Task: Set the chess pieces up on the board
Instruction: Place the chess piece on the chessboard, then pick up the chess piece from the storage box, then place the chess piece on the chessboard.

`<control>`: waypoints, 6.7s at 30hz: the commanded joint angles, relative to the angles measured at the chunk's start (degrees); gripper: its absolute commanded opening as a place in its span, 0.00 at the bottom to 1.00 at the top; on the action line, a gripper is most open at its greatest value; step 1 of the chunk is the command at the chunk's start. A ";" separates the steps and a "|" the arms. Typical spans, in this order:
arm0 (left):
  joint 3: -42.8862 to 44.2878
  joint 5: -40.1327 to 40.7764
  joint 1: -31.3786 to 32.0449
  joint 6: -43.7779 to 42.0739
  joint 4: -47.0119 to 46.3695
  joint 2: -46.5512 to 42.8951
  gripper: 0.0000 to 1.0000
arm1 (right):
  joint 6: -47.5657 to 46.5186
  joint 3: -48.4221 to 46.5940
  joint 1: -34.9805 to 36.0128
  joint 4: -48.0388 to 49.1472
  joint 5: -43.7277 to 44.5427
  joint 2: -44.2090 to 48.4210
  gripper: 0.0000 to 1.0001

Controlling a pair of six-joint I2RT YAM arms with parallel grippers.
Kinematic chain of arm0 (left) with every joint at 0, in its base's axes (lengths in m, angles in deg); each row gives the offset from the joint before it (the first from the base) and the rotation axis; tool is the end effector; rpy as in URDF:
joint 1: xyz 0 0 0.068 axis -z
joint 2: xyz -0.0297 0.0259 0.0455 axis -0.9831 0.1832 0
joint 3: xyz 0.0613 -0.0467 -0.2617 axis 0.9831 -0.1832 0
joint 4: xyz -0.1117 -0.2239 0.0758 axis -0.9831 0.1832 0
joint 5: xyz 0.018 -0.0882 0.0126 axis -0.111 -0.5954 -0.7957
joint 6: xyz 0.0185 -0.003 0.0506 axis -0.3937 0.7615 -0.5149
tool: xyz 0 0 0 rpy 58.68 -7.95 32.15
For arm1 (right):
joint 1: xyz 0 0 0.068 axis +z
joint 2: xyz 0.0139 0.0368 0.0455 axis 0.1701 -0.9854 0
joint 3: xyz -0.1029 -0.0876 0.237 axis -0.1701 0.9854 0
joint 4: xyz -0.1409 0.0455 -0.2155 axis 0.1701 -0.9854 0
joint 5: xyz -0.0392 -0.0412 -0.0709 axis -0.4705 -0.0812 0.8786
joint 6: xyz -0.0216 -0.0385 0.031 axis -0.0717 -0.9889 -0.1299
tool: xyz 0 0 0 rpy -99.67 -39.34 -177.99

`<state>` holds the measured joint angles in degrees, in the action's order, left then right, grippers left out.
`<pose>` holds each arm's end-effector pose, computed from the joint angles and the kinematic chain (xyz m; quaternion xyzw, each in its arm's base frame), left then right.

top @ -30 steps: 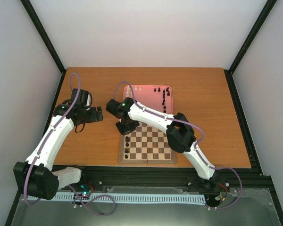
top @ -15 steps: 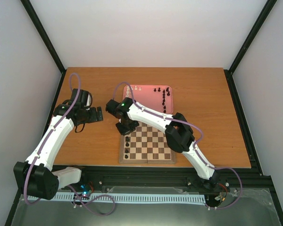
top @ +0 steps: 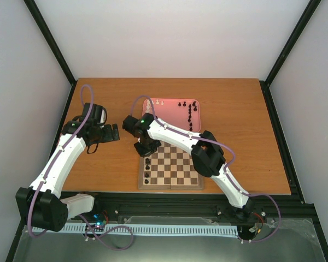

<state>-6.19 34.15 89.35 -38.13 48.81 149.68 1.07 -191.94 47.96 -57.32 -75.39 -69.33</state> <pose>0.2169 -0.0363 0.2893 -0.0966 0.9652 -0.0446 0.2389 0.2449 0.3895 0.2024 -0.2928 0.9555 0.0295 0.0185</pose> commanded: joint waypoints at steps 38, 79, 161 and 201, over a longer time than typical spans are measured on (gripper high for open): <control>0.01 0.00 -0.16 -0.94 -1.03 -0.15 1.00 | -1.72 -1.17 0.16 -0.47 -0.76 1.69 0.27; 8.52 0.27 -0.15 0.31 0.74 8.70 1.00 | -7.44 -9.54 -31.03 7.15 9.22 4.01 0.60; 14.14 -0.04 -0.16 -0.17 -0.04 18.74 1.00 | -7.82 -14.74 -40.23 8.86 9.05 -7.55 0.04; 0.91 -1.58 -0.16 -0.28 0.16 0.01 1.00 | 3.89 2.36 -1.69 8.37 1.55 3.19 0.03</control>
<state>-5.42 32.64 89.35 -37.73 49.32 150.79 3.98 -189.20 44.90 -48.88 -72.98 -64.70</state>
